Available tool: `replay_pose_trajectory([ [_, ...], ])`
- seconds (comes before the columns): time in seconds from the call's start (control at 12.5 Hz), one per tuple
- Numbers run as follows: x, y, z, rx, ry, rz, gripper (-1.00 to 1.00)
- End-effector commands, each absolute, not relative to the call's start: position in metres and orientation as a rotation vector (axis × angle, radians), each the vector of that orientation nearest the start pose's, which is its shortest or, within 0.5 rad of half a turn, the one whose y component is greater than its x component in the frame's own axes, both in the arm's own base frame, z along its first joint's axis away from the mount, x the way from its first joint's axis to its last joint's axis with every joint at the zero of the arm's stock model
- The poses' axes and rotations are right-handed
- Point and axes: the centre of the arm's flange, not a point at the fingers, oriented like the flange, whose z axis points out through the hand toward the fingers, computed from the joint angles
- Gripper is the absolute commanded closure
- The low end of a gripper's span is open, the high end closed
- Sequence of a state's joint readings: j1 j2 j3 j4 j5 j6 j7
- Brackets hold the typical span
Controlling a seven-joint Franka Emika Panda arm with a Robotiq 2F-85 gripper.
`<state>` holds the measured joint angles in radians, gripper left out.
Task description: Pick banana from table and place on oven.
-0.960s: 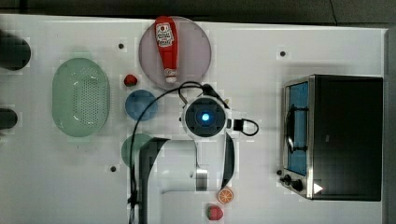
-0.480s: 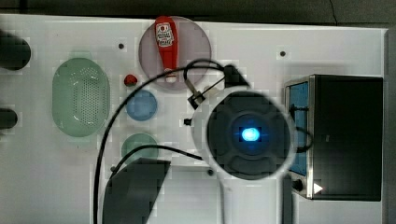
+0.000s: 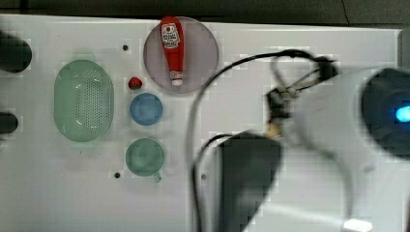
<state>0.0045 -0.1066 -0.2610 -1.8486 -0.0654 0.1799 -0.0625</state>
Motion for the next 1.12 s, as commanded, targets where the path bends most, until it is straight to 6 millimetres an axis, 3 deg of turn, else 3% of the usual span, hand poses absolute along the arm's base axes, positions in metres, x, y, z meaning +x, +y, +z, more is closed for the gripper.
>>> replay_pose_trajectory([
  [0.08,0.499,-0.251,0.511,-2.919,1.302,0.080,0.59],
  [0.32,0.492,-0.326,0.475,-3.052,1.123,-0.003,0.59],
  [0.56,0.485,-0.369,0.446,-3.117,1.035,-0.030,0.59],
  [0.8,0.484,-0.378,0.425,-3.068,1.089,-0.002,0.50],
  [1.12,0.489,-0.378,0.430,-3.112,0.996,-0.045,-0.38],
])
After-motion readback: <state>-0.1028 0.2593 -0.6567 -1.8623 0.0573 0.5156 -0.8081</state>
